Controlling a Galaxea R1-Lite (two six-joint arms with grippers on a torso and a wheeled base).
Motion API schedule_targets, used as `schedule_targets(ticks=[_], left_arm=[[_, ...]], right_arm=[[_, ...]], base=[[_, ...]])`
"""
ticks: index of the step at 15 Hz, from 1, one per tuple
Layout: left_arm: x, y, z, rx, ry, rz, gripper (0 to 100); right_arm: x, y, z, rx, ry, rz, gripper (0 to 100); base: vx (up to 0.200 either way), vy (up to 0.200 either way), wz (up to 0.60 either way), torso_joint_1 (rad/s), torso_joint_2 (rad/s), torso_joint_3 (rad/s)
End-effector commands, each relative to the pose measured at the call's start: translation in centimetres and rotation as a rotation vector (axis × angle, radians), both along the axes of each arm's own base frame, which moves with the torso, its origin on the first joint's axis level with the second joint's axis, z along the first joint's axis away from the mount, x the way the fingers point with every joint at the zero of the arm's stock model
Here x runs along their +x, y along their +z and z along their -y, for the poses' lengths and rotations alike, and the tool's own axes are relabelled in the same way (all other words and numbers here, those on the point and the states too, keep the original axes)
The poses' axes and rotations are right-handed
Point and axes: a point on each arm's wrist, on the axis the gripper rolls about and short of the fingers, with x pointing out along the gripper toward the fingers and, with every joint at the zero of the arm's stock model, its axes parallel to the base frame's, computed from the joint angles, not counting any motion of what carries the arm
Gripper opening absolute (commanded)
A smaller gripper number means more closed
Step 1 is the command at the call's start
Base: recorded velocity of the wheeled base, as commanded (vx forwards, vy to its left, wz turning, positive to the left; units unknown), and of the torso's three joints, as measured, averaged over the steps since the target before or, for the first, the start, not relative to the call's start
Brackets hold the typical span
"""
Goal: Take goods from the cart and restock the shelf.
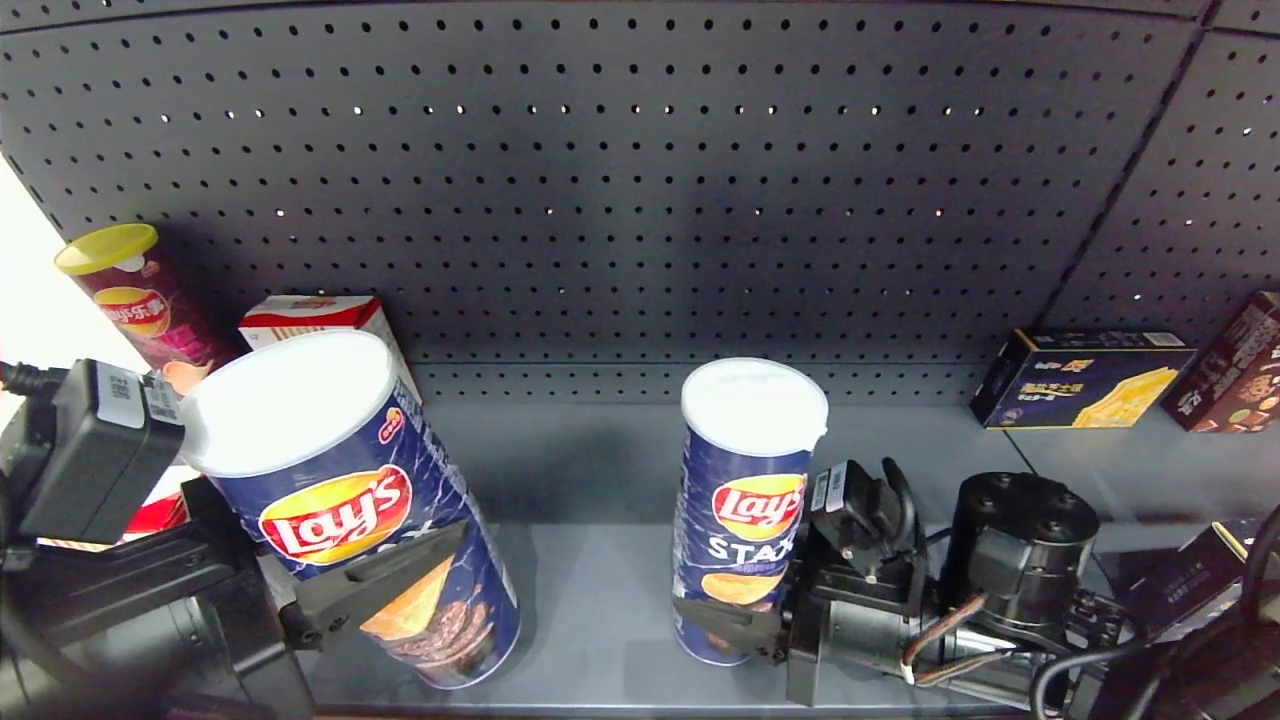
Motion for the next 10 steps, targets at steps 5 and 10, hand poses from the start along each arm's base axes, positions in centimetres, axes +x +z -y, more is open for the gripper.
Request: schedule_targets(ticks=[5,10], left_arm=[[0.01,-0.13,-0.10,0.001,0.005,-0.003,0],[0.00,-0.18,-0.11,0.002,0.005,-0.004,0]], right_arm=[[-0.40,-0.23,0.08,-0.010,0.003,-0.010,0],[-0.59,-0.54,-0.29,-0.019,0.016,-0.013,0]], base=[[0.000,0.000,0.00,0.000,0.00,0.000],[0.000,0.000,0.00,0.000,0.00,0.000]])
